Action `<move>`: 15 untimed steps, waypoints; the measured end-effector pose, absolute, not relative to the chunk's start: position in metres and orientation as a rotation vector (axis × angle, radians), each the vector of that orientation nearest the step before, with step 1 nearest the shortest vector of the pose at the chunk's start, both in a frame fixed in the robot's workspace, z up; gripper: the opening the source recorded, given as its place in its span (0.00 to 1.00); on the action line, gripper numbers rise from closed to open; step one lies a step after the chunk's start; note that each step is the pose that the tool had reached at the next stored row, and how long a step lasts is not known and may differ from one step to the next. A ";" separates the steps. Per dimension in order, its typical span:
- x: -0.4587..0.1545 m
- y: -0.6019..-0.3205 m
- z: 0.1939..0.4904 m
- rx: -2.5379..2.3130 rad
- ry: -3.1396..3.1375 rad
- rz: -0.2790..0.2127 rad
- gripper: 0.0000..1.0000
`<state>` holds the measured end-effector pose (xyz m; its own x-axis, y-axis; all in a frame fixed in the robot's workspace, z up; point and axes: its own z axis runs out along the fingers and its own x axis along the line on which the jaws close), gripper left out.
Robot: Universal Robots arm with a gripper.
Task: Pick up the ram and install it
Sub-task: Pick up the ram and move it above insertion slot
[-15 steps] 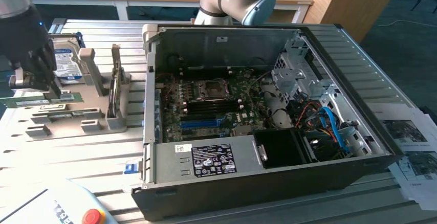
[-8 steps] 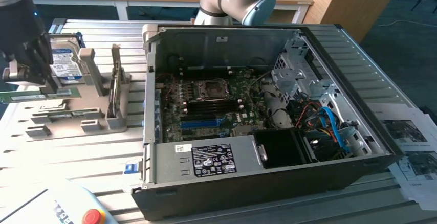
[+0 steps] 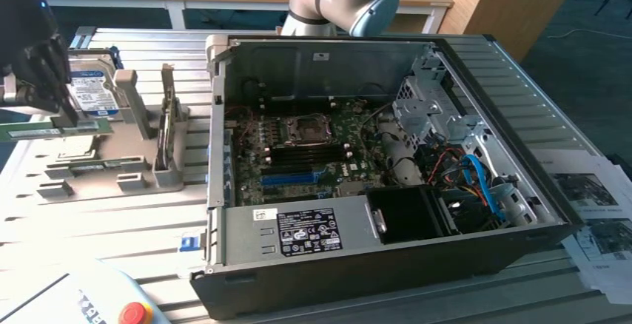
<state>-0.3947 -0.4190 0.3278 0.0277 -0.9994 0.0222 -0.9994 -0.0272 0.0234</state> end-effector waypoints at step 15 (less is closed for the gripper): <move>-0.395 -0.419 0.357 2.226 -2.169 0.001 0.12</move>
